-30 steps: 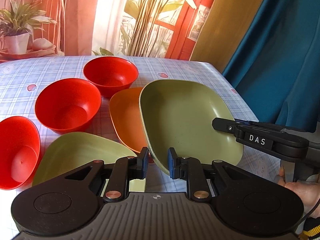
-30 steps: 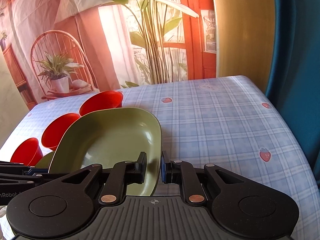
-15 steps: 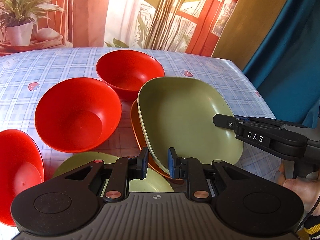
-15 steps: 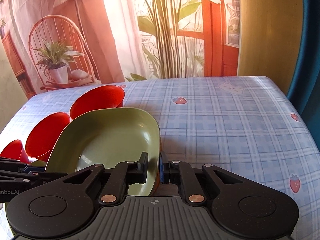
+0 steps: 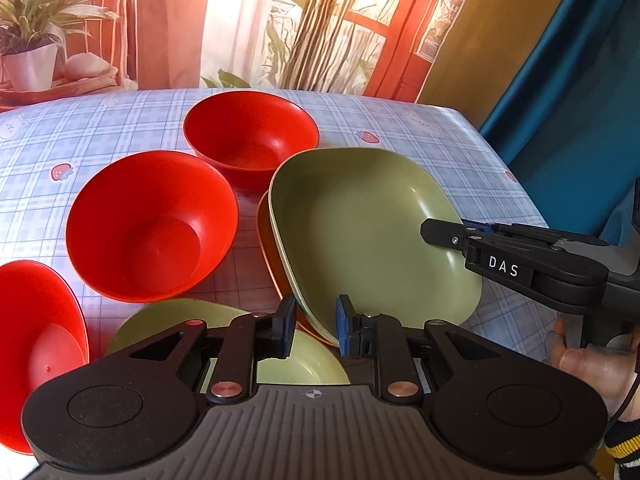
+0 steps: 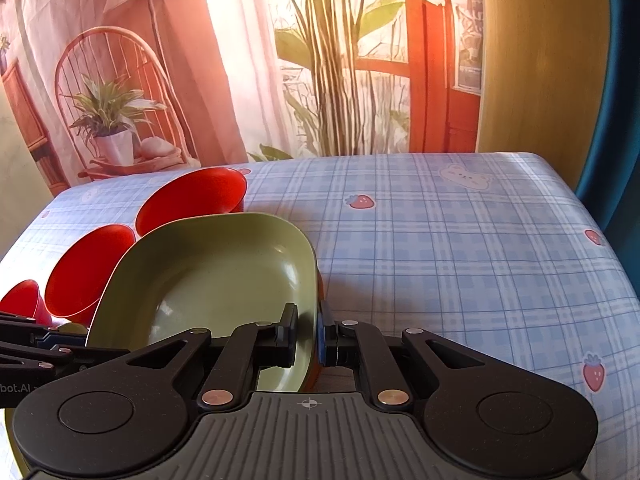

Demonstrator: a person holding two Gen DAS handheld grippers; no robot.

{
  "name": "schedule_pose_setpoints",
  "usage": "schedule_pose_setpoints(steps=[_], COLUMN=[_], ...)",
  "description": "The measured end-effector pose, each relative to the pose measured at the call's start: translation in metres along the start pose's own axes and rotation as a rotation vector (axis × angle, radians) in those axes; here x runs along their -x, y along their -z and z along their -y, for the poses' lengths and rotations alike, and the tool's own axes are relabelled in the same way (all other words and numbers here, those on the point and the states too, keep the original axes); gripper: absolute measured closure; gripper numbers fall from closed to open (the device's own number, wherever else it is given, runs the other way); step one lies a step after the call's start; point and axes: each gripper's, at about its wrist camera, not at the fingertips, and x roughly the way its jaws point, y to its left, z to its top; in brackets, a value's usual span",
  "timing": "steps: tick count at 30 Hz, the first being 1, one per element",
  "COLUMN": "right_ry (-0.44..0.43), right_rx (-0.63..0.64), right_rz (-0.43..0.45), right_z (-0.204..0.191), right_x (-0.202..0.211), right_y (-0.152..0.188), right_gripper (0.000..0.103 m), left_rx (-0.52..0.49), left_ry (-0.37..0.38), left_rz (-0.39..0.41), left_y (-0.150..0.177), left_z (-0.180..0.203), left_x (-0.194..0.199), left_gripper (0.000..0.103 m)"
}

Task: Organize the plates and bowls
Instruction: 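Lower the green plate onto the orange plate and open both grippers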

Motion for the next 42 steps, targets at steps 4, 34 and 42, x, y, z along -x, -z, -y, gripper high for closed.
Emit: schedule_pose_setpoints(steps=[4, 34, 42], right_ry=[0.009, 0.063, -0.001], right_rx=[0.001, -0.013, -0.047], right_rz=[-0.009, 0.014, 0.059], right_z=[0.001, -0.008, -0.032], right_x=[0.004, 0.016, 0.051], right_y=[0.003, 0.009, 0.027], right_gripper=[0.094, 0.091, 0.084], left_rx=[-0.003, -0.020, -0.046], left_ry=[0.005, -0.071, -0.130], left_rz=[-0.009, 0.055, 0.087], left_y=[0.002, 0.007, 0.024], left_z=[0.004, -0.005, -0.007], left_x=[0.002, 0.021, 0.045], left_gripper=[0.080, 0.077, 0.077])
